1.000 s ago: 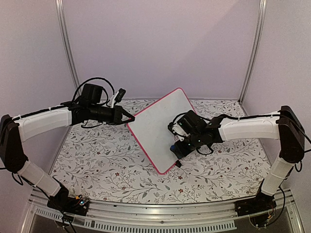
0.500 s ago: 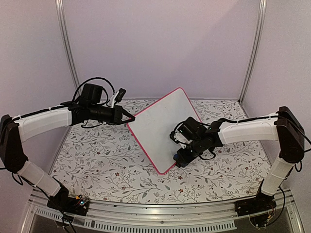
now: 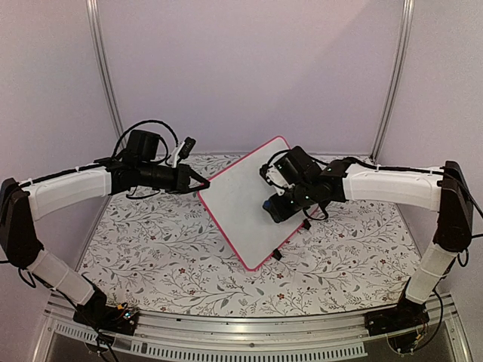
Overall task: Erase the whiteboard
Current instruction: Erase the whiteboard at the center of the board.
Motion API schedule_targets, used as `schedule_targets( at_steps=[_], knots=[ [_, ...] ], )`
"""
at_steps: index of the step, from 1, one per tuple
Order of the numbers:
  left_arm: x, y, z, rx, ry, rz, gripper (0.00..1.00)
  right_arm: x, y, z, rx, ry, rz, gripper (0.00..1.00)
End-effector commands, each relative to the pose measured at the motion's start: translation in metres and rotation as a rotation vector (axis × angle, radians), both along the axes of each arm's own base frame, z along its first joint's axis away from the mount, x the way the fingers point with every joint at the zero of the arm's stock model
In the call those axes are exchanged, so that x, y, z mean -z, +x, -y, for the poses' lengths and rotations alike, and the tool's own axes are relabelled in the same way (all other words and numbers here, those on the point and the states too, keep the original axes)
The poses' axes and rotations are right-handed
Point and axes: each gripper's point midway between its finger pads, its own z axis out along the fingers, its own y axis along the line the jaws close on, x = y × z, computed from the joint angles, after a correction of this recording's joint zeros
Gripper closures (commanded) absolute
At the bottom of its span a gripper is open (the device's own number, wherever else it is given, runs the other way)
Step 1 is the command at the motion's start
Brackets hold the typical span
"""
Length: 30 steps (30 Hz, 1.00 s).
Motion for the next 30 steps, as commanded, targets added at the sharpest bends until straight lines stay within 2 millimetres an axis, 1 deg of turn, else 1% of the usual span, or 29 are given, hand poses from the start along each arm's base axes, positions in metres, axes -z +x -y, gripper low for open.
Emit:
schedule_targets(
  at_steps=[1, 4, 7, 13, 19, 22, 25, 27, 30],
  knots=[
    [-0.01, -0.01, 0.008, 0.063, -0.019, 0.051, 1.0, -0.007, 0.022, 0.004, 0.022, -0.014, 0.051, 1.0],
    [-0.01, -0.01, 0.009, 0.064, -0.019, 0.05, 1.0, 0.003, 0.024, 0.005, 0.014, -0.024, 0.035, 1.0],
    [-0.011, -0.01, 0.009, 0.064, -0.019, 0.05, 1.0, 0.017, 0.02, 0.007, 0.007, -0.04, 0.008, 1.0],
    [-0.01, -0.011, 0.009, 0.064, -0.019, 0.049, 1.0, 0.045, 0.001, 0.02, 0.0, -0.061, -0.065, 1.0],
    [-0.01, -0.011, 0.009, 0.065, -0.02, 0.047, 1.0, 0.059, -0.017, 0.035, 0.01, -0.067, -0.115, 1.0],
    [-0.011, -0.011, 0.009, 0.066, -0.021, 0.049, 1.0, 0.062, -0.024, 0.04, 0.013, -0.07, -0.131, 1.0],
    [-0.011, -0.011, 0.008, 0.063, -0.02, 0.049, 1.0, 0.063, -0.025, 0.043, 0.018, -0.076, -0.134, 1.0],
    [-0.011, -0.011, 0.009, 0.064, -0.02, 0.048, 1.0, 0.058, -0.022, 0.042, 0.022, -0.069, -0.121, 1.0],
    [-0.01, -0.011, 0.009, 0.065, -0.019, 0.047, 1.0, 0.038, -0.013, 0.036, 0.025, -0.042, -0.074, 1.0]
  ],
)
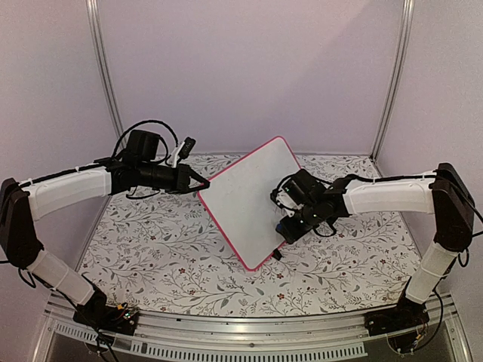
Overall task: Erase the whiteboard
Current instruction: Erase the whiteboard at the center of the board.
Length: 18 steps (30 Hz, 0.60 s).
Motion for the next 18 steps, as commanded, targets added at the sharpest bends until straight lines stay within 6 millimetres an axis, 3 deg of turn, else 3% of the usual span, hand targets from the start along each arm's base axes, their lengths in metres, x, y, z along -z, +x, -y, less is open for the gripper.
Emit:
schedule_targets(
  at_steps=[1, 3, 8, 13, 18],
  knots=[
    [-0.011, -0.011, 0.009, 0.067, -0.021, 0.05, 1.0, -0.034, 0.011, -0.006, 0.014, 0.055, 0.061, 1.0],
    [-0.011, -0.011, 0.009, 0.067, -0.021, 0.05, 1.0, -0.05, 0.02, -0.013, 0.008, 0.074, 0.099, 1.0],
    [-0.01, -0.011, 0.009, 0.069, -0.021, 0.049, 1.0, -0.066, 0.041, -0.022, 0.004, 0.08, 0.149, 1.0],
    [-0.01, -0.011, 0.009, 0.069, -0.02, 0.051, 1.0, -0.066, 0.055, -0.027, 0.007, 0.09, 0.165, 1.0],
    [-0.01, -0.011, 0.009, 0.069, -0.021, 0.051, 1.0, -0.049, 0.054, -0.027, -0.006, 0.073, 0.129, 1.0]
  ],
)
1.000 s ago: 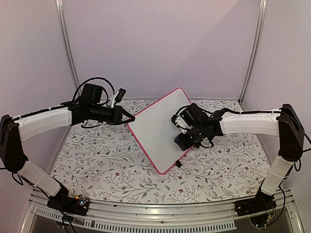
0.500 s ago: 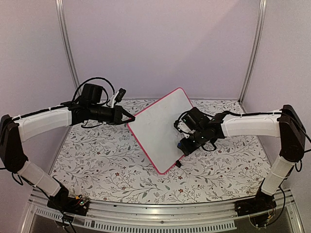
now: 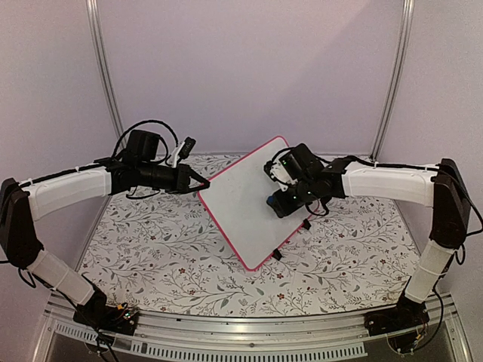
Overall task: Erase the whiteboard
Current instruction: Erase the whiteboard at the center of the board.
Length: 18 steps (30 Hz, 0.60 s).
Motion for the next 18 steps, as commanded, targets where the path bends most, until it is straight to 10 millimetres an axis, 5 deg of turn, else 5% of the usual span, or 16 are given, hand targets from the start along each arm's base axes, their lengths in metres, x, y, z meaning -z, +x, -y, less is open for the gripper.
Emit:
schedule_targets(
  at_steps=[1, 10, 18],
  knots=[
    [-0.011, -0.011, 0.009, 0.066, -0.021, 0.05, 1.0, 0.02, 0.002, 0.001, -0.013, -0.028, -0.029, 1.0],
    [-0.011, -0.011, 0.009, 0.067, -0.022, 0.051, 1.0, 0.06, -0.031, 0.024, -0.006, -0.055, -0.137, 1.0],
    [-0.012, -0.011, 0.009, 0.067, -0.022, 0.054, 1.0, 0.075, -0.047, 0.036, 0.0, -0.061, -0.185, 1.0]
  ],
)
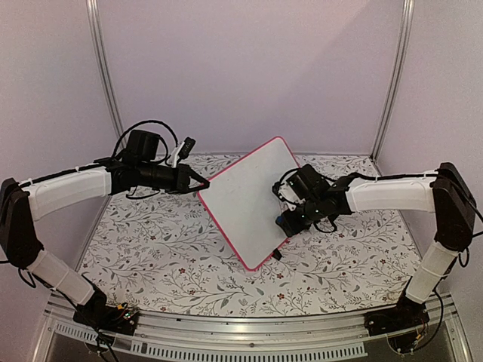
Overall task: Erase the whiteboard
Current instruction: Erase the whiteboard at the center of the board.
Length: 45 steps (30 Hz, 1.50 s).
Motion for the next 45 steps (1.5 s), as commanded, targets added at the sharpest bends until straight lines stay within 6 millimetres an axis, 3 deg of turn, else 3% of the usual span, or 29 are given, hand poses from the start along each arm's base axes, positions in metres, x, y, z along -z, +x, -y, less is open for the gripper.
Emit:
schedule_targets(
  at_steps=[1, 4, 14, 19, 25, 34, 45],
  knots=[
    [-0.013, -0.012, 0.009, 0.074, -0.025, 0.057, 1.0, 0.022, -0.016, 0.012, 0.003, -0.031, -0.082, 1.0],
    [-0.012, -0.012, 0.009, 0.073, -0.024, 0.056, 1.0, 0.015, -0.011, 0.01, 0.009, -0.025, -0.062, 1.0],
    [-0.011, -0.011, 0.009, 0.073, -0.022, 0.054, 1.0, -0.045, 0.035, -0.007, 0.028, 0.02, 0.095, 1.0],
    [-0.011, -0.012, 0.01, 0.074, -0.022, 0.054, 1.0, -0.057, 0.054, -0.011, 0.039, 0.038, 0.13, 1.0],
    [-0.011, -0.012, 0.01, 0.075, -0.024, 0.053, 1.0, -0.041, 0.059, -0.009, 0.038, 0.031, 0.097, 1.0],
    [-0.013, -0.012, 0.01, 0.075, -0.025, 0.056, 1.0, -0.009, 0.037, 0.001, 0.019, 0.008, 0.012, 1.0],
    [-0.012, -0.012, 0.009, 0.074, -0.024, 0.056, 1.0, 0.014, 0.011, 0.019, 0.036, -0.004, -0.055, 1.0]
  ],
)
